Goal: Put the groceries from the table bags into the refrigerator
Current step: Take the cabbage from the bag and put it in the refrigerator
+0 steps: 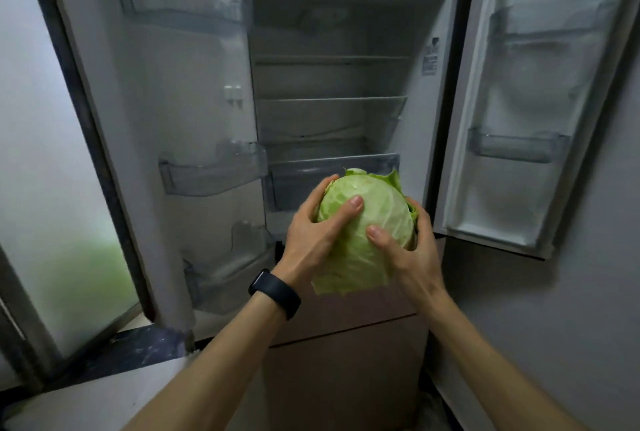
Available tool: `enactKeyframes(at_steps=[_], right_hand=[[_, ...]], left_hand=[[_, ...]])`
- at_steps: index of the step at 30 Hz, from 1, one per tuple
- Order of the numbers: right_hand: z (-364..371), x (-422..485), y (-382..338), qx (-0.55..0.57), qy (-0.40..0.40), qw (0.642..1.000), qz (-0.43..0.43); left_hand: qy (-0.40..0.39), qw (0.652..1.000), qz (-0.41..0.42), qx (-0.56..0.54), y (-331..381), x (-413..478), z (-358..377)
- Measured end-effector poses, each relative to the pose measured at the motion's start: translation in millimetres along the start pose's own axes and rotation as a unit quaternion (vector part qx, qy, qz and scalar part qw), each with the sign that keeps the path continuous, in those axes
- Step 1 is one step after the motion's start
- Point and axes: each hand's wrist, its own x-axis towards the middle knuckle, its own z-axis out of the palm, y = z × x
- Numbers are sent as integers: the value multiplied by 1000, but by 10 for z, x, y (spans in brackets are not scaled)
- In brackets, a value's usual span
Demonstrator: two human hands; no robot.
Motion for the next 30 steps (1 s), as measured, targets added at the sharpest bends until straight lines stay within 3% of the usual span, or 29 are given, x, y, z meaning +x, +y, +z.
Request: enactKeyframes(at_steps=[13,30], right_hand=[[-245,1998,674,0,-46,999,-20],[955,4284,1975,-30,-98,995,1]], left_hand=[[70,997,36,20,-291,1806,507],[185,980,-8,67,-1260,4146,-222]])
